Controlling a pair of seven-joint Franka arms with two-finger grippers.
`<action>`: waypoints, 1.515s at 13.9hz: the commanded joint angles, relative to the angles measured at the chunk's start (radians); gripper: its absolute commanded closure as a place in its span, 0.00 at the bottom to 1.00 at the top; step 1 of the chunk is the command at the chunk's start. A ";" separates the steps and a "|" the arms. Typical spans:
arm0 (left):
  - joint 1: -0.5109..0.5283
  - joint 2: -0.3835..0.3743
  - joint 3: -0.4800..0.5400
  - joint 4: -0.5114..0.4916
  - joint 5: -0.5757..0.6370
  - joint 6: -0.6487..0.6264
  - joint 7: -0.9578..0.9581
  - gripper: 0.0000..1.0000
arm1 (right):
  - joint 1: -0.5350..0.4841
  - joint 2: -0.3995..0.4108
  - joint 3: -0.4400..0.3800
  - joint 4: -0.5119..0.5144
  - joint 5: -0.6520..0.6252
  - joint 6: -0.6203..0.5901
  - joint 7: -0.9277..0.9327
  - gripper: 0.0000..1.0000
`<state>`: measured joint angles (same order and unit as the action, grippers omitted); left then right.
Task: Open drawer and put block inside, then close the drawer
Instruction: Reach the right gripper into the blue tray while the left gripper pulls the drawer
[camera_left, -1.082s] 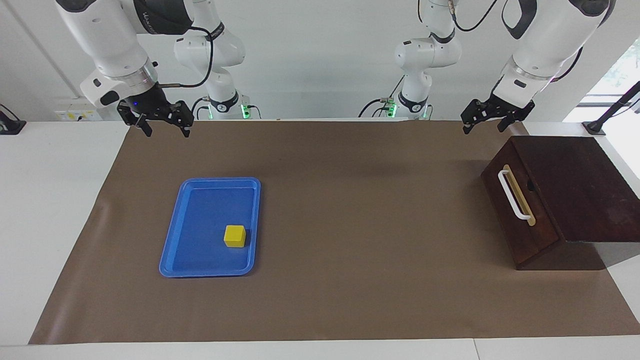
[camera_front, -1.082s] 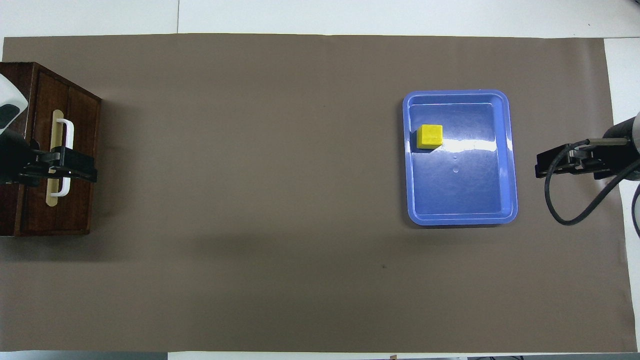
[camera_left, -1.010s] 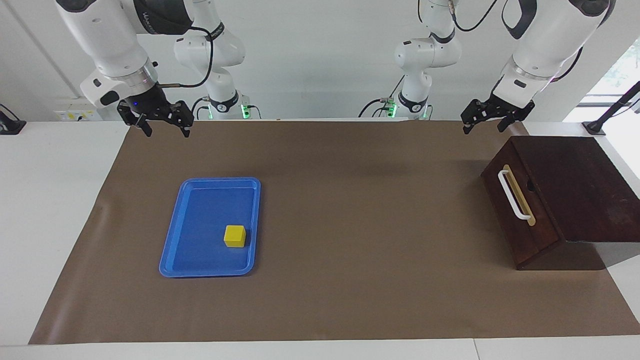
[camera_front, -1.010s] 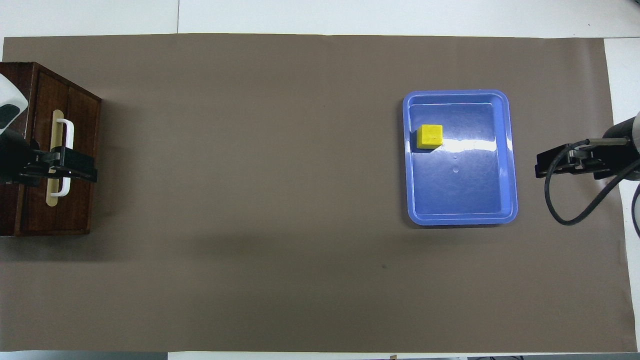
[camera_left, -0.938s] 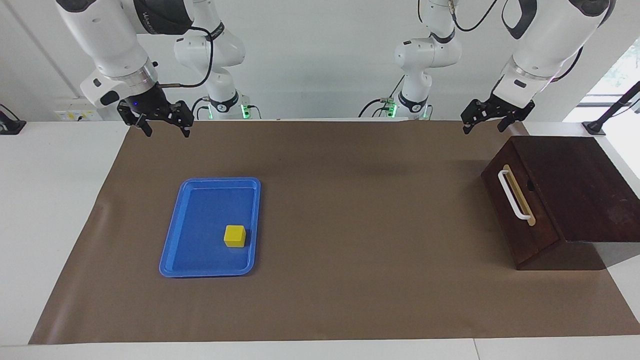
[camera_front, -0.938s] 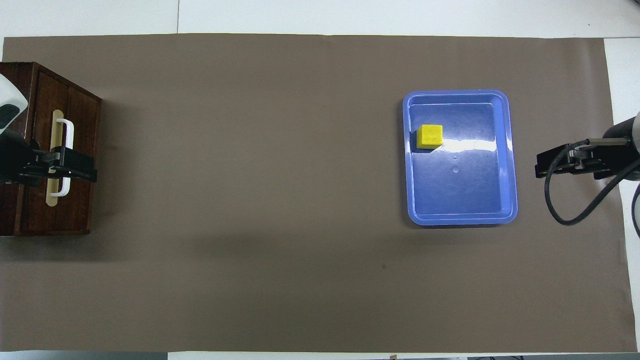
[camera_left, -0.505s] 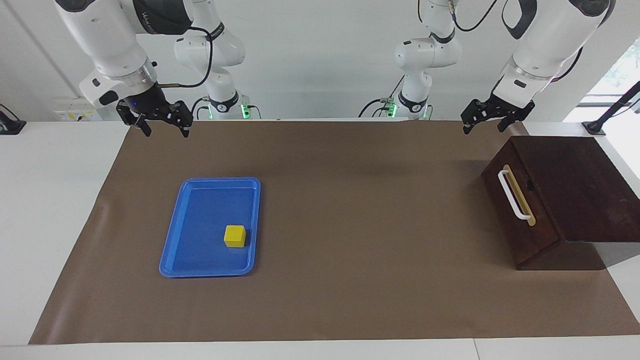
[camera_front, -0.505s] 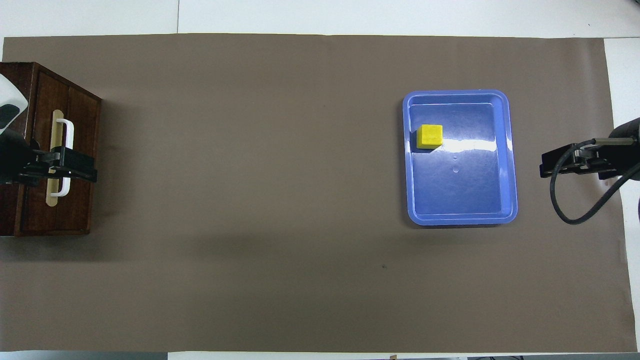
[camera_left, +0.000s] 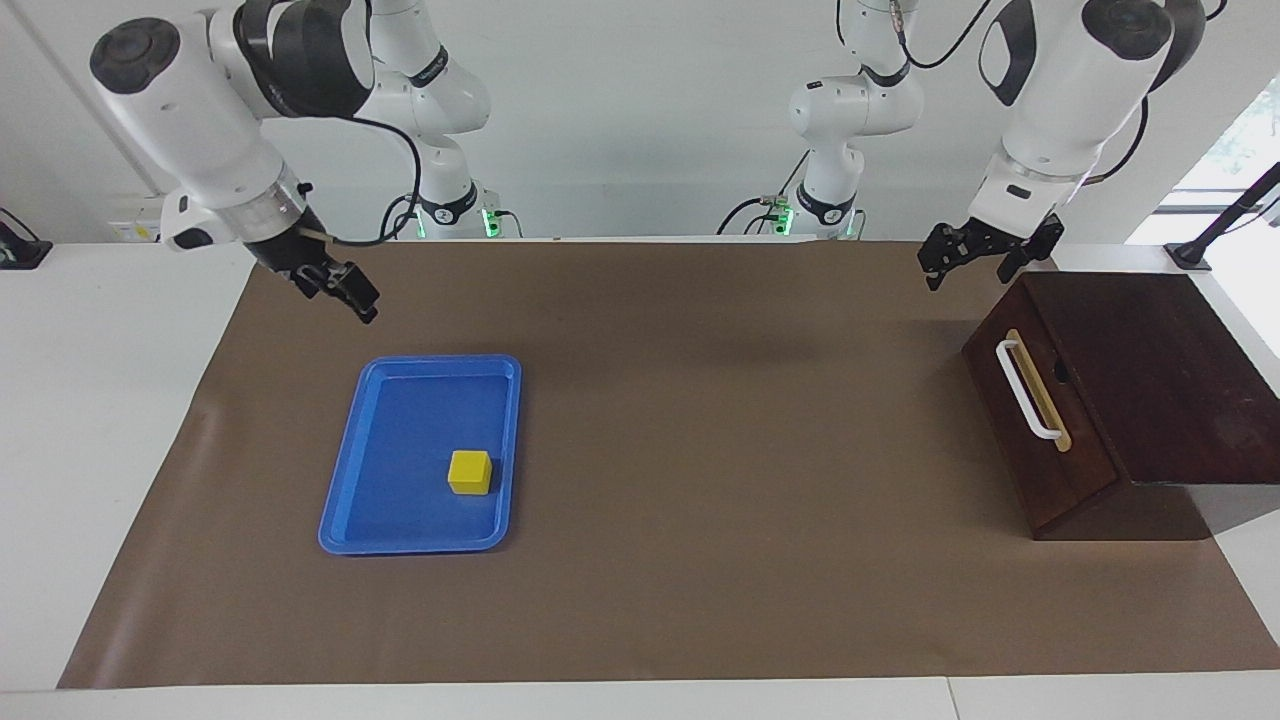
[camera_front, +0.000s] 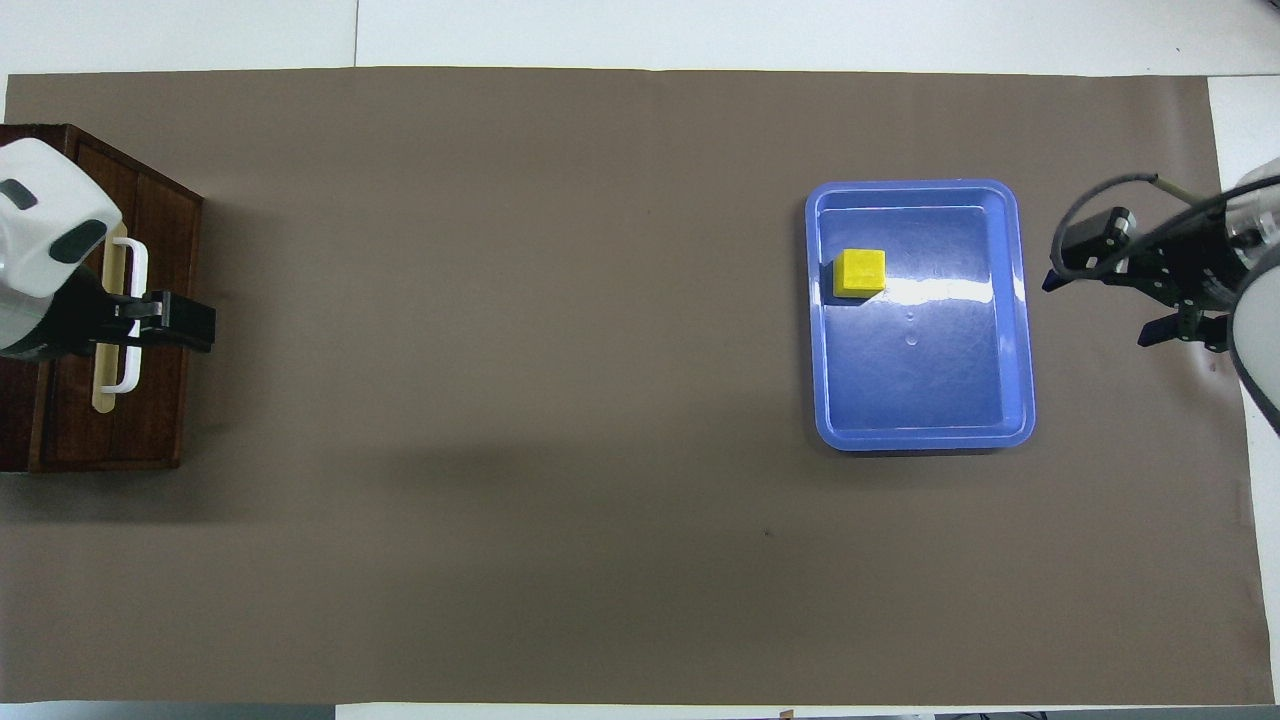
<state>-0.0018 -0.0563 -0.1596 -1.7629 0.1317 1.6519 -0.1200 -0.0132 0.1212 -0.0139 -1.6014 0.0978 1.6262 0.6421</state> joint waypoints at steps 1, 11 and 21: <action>-0.024 -0.002 0.005 -0.093 0.097 0.098 -0.016 0.00 | -0.014 0.147 -0.001 0.112 0.081 0.049 0.262 0.00; 0.046 0.156 0.008 -0.239 0.373 0.448 -0.039 0.00 | -0.047 0.368 -0.066 0.037 0.565 0.199 0.508 0.00; 0.086 0.223 0.008 -0.256 0.396 0.559 -0.047 0.00 | -0.024 0.331 -0.064 -0.196 0.689 0.380 0.455 0.00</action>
<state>0.0861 0.1534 -0.1484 -2.0133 0.5098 2.1755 -0.1540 -0.0407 0.4912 -0.0799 -1.7392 0.7496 1.9748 1.1299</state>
